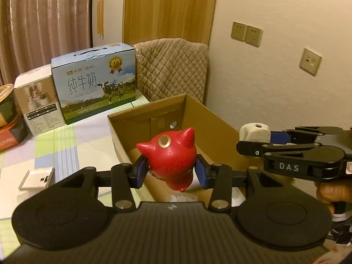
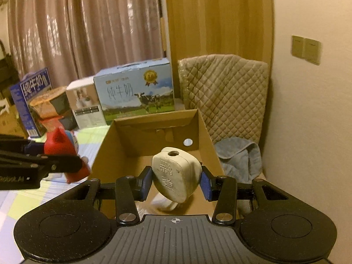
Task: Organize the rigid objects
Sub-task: 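Lower the red cat into the box and open the left tool while the right tool holds the plug, then lower the white plug charger into the box and open the right tool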
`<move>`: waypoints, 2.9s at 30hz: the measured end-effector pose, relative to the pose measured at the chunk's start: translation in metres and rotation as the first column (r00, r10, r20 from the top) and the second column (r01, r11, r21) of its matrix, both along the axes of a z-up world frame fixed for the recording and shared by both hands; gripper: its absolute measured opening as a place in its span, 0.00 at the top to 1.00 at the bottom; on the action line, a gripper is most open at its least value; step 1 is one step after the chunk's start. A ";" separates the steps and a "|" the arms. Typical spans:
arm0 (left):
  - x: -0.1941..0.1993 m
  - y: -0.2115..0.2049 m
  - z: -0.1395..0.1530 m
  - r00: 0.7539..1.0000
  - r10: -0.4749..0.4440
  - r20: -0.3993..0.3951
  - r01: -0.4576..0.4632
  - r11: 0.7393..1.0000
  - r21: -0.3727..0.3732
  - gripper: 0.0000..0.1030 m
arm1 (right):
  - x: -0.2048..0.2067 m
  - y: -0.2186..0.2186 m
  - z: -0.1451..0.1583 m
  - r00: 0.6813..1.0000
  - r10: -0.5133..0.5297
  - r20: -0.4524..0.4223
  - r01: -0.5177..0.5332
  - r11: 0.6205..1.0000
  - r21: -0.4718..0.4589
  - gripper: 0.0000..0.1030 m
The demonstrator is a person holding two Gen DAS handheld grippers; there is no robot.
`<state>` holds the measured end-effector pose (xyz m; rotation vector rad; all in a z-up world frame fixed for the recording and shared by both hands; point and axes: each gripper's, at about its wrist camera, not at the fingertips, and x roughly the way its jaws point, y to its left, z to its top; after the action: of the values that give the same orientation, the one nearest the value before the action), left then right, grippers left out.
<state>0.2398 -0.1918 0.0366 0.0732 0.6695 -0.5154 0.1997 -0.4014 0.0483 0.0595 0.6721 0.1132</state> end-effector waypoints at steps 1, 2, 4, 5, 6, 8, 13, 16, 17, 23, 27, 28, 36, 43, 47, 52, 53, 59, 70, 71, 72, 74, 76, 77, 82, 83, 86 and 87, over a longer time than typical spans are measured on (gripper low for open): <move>0.011 -0.003 -0.002 1.000 -0.005 -0.008 0.006 1.000 0.005 0.61 | 0.012 -0.001 -0.001 1.000 0.010 -0.011 -0.010 1.000 0.002 0.59; 0.020 -0.005 -0.003 1.000 -0.008 -0.013 0.008 1.000 0.011 0.61 | 0.022 -0.002 -0.002 0.999 0.025 -0.022 -0.024 1.000 0.010 0.59; 0.035 -0.010 -0.007 1.000 -0.014 -0.019 0.014 0.999 0.029 0.61 | 0.043 -0.004 -0.004 0.998 0.051 -0.037 -0.050 0.998 0.034 0.59; 0.043 -0.013 -0.009 1.000 -0.017 -0.022 0.018 0.999 0.041 0.61 | 0.052 -0.004 -0.006 0.997 0.063 -0.041 -0.061 0.997 0.040 0.59; 0.049 -0.016 -0.011 0.999 -0.020 -0.026 0.021 0.998 0.052 0.61 | 0.059 -0.004 -0.007 0.996 0.073 -0.044 -0.071 0.996 0.046 0.59; 0.061 -0.019 -0.016 0.999 -0.027 -0.036 0.030 0.997 0.069 0.61 | 0.075 -0.005 -0.012 0.995 0.081 -0.058 -0.078 0.995 0.058 0.59; 0.082 -0.025 -0.030 0.998 -0.033 -0.062 0.039 0.994 0.103 0.61 | 0.097 -0.004 -0.025 0.993 0.073 -0.092 -0.068 0.996 0.055 0.59; 0.093 -0.027 -0.038 0.997 -0.037 -0.073 0.046 0.991 0.129 0.61 | 0.106 -0.006 -0.032 0.990 0.071 -0.121 -0.064 0.996 0.061 0.59; 0.096 -0.028 -0.040 0.996 -0.037 -0.079 0.047 0.990 0.133 0.61 | 0.110 -0.007 -0.035 0.988 0.071 -0.135 -0.062 0.996 0.070 0.59; 0.105 -0.032 -0.051 0.996 -0.035 -0.085 0.048 0.987 0.156 0.61 | 0.118 -0.011 -0.044 0.986 0.054 -0.159 -0.043 0.997 0.071 0.59; 0.107 -0.037 -0.056 0.995 -0.042 -0.089 0.057 0.983 0.172 0.61 | 0.119 -0.013 -0.046 0.985 0.043 -0.165 -0.031 0.997 0.075 0.59; 0.107 -0.038 -0.058 0.995 -0.043 -0.089 0.058 0.983 0.177 0.61 | 0.119 -0.013 -0.047 0.985 0.046 -0.165 -0.034 0.997 0.074 0.59; 0.109 -0.039 -0.065 0.995 -0.028 -0.100 0.047 0.981 0.189 0.60 | 0.120 -0.012 -0.046 0.985 0.045 -0.164 -0.033 0.997 0.076 0.59; 0.108 -0.031 -0.052 0.998 -0.013 -0.060 0.023 0.986 0.167 0.57 | 0.118 -0.016 -0.042 0.986 0.041 -0.163 -0.028 0.996 0.080 0.59; 0.107 -0.028 -0.046 0.999 -0.012 -0.047 0.020 0.985 0.170 0.57 | 0.118 -0.016 -0.041 0.986 0.040 -0.162 -0.027 0.996 0.082 0.59; 0.106 -0.022 -0.041 0.999 -0.005 -0.041 0.011 0.987 0.158 0.57 | 0.118 -0.012 -0.040 0.986 0.048 -0.161 -0.033 0.995 0.089 0.59; 0.105 -0.021 -0.039 0.999 -0.006 -0.038 0.012 0.987 0.159 0.57 | 0.119 -0.011 -0.040 0.986 0.049 -0.162 -0.034 0.995 0.093 0.59; 0.100 -0.015 -0.032 1.000 -0.002 -0.022 0.005 0.989 0.148 0.57 | 0.121 -0.003 -0.042 0.984 0.055 -0.170 -0.038 0.994 0.101 0.59; 0.097 -0.005 -0.028 1.000 0.004 -0.014 -0.002 0.990 0.145 0.57 | 0.124 0.009 -0.048 0.981 0.073 -0.182 -0.054 0.993 0.109 0.59; 0.097 -0.004 -0.028 1.000 0.005 -0.014 -0.003 0.990 0.142 0.57 | 0.124 0.011 -0.049 0.980 0.076 -0.184 -0.056 0.992 0.109 0.59; 0.097 -0.002 -0.028 1.000 0.007 -0.013 -0.005 0.990 0.142 0.57 | 0.124 0.012 -0.050 0.979 0.078 -0.187 -0.058 0.992 0.108 0.59; 0.097 0.000 -0.027 1.000 0.009 -0.011 -0.008 0.989 0.144 0.57 | 0.126 0.014 -0.052 0.978 0.081 -0.194 -0.060 0.992 0.111 0.59; 0.096 0.004 -0.027 1.000 0.015 -0.008 -0.013 0.989 0.145 0.57 | 0.126 0.016 -0.055 0.976 0.082 -0.201 -0.059 0.991 0.118 0.59; 0.096 0.006 -0.026 1.000 0.017 -0.007 -0.016 0.990 0.143 0.57 | 0.127 0.016 -0.056 0.976 0.082 -0.204 -0.057 0.991 0.122 0.59; 0.095 0.015 -0.024 0.999 0.032 -0.004 -0.031 0.990 0.137 0.57 | 0.133 0.021 -0.061 0.972 0.086 -0.219 -0.057 0.989 0.134 0.59; 0.095 0.017 -0.025 0.999 0.035 -0.005 -0.034 0.990 0.136 0.57 | 0.135 0.023 -0.061 0.972 0.087 -0.217 -0.057 0.988 0.142 0.58; 0.095 0.022 -0.026 0.999 0.047 -0.009 -0.045 0.990 0.134 0.57 | 0.137 0.025 -0.059 0.975 0.092 -0.201 -0.057 0.983 0.174 0.58; 0.095 0.024 -0.026 0.999 0.052 -0.010 -0.051 0.990 0.132 0.57 | 0.137 0.025 -0.057 0.977 0.093 -0.193 -0.058 0.982 0.182 0.58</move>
<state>0.3347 -0.1675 0.0104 0.1762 0.7164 -0.4219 0.3368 -0.3760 -0.0086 0.2172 0.8660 0.2421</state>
